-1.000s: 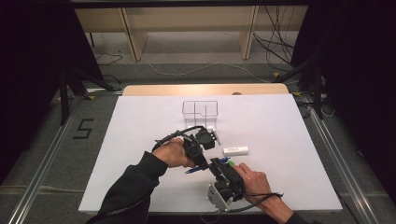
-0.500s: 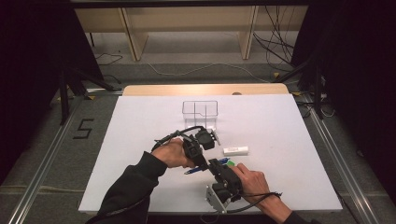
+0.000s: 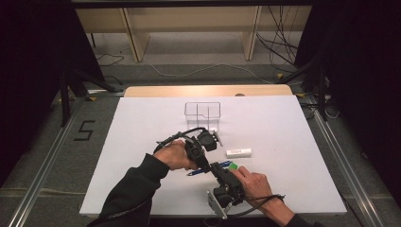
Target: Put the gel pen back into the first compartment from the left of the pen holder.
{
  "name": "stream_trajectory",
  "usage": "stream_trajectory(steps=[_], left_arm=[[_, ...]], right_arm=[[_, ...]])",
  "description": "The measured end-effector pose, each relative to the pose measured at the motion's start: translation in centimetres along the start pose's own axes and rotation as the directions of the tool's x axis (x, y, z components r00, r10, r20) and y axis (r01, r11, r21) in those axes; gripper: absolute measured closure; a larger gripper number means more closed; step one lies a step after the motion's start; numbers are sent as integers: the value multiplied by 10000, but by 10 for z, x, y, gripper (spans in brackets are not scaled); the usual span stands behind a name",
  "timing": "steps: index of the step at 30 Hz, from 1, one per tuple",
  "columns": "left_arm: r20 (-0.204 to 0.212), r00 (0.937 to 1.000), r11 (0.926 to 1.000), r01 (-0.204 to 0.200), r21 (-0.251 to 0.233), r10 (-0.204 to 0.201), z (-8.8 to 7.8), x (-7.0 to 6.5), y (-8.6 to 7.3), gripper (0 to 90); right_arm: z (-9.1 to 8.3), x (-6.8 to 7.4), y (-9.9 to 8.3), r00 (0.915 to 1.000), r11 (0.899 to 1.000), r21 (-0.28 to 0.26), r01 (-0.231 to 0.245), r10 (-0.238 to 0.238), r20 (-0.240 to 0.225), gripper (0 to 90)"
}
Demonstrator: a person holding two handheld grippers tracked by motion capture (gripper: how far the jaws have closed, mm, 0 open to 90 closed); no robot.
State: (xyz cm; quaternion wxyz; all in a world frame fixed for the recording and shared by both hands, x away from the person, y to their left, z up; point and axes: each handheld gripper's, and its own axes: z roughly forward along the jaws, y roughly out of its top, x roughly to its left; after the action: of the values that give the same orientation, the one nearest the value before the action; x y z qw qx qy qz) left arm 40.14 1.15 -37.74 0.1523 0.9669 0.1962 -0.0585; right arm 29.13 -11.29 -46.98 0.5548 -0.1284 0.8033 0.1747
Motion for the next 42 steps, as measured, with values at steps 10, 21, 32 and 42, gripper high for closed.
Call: stream_trajectory(steps=[10,21,32,42], left_arm=[[105,9997,9970,244,-729,-237,-16,4,-10,462],[-347,9953,9644,793,-2523,-909,-37,17,-46,258],[-1419,9711,8246,812,-5599,-1920,-32,18,-93,190],[-1388,9497,6815,954,-7256,-2807,-10,14,-127,182]], right_arm=[[-1,-3,-7,9993,9993,113,-368,368,6,793],[-1,-14,-22,9868,9866,232,-1615,1616,-32,793],[5,-33,-48,9026,9037,519,-4250,4274,-518,793],[15,-63,-74,6360,6503,376,-7588,7521,-1726,792]])
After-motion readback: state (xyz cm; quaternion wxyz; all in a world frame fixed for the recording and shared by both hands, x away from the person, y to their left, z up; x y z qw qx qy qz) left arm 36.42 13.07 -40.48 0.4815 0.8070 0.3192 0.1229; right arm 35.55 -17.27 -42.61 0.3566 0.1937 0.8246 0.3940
